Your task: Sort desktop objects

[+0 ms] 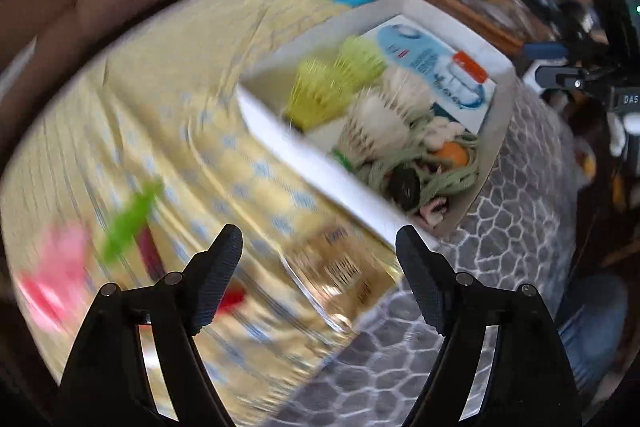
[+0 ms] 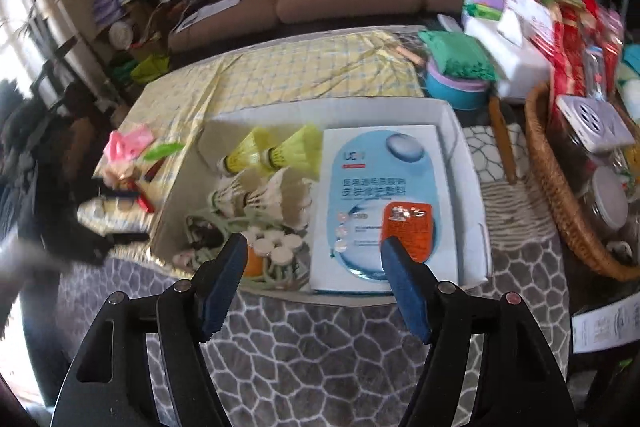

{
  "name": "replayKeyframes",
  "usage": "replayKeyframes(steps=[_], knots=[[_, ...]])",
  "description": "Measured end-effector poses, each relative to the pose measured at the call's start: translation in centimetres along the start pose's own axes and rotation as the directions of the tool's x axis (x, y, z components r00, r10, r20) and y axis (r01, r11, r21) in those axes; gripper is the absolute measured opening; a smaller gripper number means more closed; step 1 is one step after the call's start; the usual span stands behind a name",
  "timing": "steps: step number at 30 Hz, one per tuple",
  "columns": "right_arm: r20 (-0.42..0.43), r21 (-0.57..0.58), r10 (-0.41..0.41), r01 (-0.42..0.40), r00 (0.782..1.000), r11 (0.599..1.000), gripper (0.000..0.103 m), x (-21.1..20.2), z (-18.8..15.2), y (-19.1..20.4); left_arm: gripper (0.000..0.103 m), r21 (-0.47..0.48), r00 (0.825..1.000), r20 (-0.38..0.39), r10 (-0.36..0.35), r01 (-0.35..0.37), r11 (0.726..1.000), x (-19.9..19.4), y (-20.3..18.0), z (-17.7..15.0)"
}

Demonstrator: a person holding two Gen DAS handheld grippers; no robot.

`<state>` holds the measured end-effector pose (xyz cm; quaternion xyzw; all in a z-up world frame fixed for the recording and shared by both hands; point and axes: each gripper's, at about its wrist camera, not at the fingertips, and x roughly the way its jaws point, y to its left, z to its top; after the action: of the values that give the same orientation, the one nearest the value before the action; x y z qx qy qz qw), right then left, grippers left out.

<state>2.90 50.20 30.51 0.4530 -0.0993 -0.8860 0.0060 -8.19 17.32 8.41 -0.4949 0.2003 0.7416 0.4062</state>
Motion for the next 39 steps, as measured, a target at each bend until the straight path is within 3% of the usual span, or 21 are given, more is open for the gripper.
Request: replayKeyframes(steps=[4, 10, 11, 12, 15, 20, 22, 25, 26, 29, 33, 36, 39], knots=[[0.014, 0.034, -0.001, 0.0, 1.0, 0.999, 0.071, -0.8, -0.3, -0.1, 0.077, -0.108, 0.996, -0.038, 0.078, -0.082, 0.991, 2.5, -1.0, -1.9], [0.007, 0.021, -0.012, 0.012, 1.0, 1.0, 0.071, -0.9, -0.4, 0.5, 0.077, -0.128, 0.987, -0.076, 0.139, -0.148, 0.981, 5.6, -2.3, -3.2], [0.008, 0.029, -0.014, 0.013, 1.0, 0.999, 0.071, -0.9, -0.3, 0.3, 0.073, -0.136, 0.988, -0.082, 0.128, -0.139, 0.981, 6.0, -2.3, -3.4], [0.011, 0.038, -0.018, 0.018, 1.0, 0.999, 0.071, -1.0, -0.1, -0.1, 0.058, -0.148, 0.991, -0.082, 0.108, -0.119, 0.982, 6.3, -2.3, -3.6], [0.003, 0.056, -0.05, 0.05, 0.999, 0.997, 0.071, -0.9, 0.5, -1.5, 0.036, -0.18, 0.996, -0.053, 0.066, -0.074, 0.981, 5.8, -1.7, -4.1], [-0.071, 0.077, -0.1, 0.105, 0.992, 0.991, 0.071, 2.0, 0.9, -3.9, 0.025, -0.274, 0.998, 0.05, -0.023, 0.036, 0.961, 1.0, 0.4, -3.8], [-0.108, 0.083, -0.121, 0.13, 0.987, 0.988, 0.071, 3.6, 0.7, -4.7, 0.025, -0.269, 0.994, 0.103, -0.036, 0.063, 0.961, -1.6, 0.5, -2.8], [-0.131, 0.085, -0.131, 0.142, 0.983, 0.986, 0.071, 5.3, 0.7, -5.4, 0.025, -0.212, 0.994, 0.113, 0.003, 0.021, 0.977, -3.8, -0.3, -0.8], [-0.137, 0.085, -0.139, 0.151, 0.981, 0.985, 0.071, 5.7, 0.8, -5.5, 0.031, -0.198, 0.994, 0.108, 0.023, -0.001, 0.98, -4.0, -0.3, -0.3], [-0.181, 0.034, -0.201, 0.21, 0.963, 0.977, 0.071, 7.5, 1.0, -5.3, 0.07, -0.14, 0.989, 0.077, 0.123, -0.112, 0.984, -3.1, -1.4, -0.4], [-0.222, -0.014, -0.244, 0.248, 0.944, 0.969, 0.068, 9.0, 0.6, -5.0, 0.071, -0.121, 0.983, -0.007, 0.181, -0.18, 0.976, 0.9, -1.7, -2.7], [-0.22, -0.012, -0.236, 0.239, 0.947, 0.971, 0.044, 9.0, 0.3, -5.2, 0.071, -0.137, 0.976, -0.057, 0.21, -0.216, 0.967, 3.9, -1.5, -4.0], [-0.214, -0.023, -0.243, 0.244, 0.946, 0.969, 0.044, 8.7, 0.3, -5.3, 0.067, -0.156, 0.976, -0.072, 0.206, -0.215, 0.964, 5.5, -1.0, -4.8]])
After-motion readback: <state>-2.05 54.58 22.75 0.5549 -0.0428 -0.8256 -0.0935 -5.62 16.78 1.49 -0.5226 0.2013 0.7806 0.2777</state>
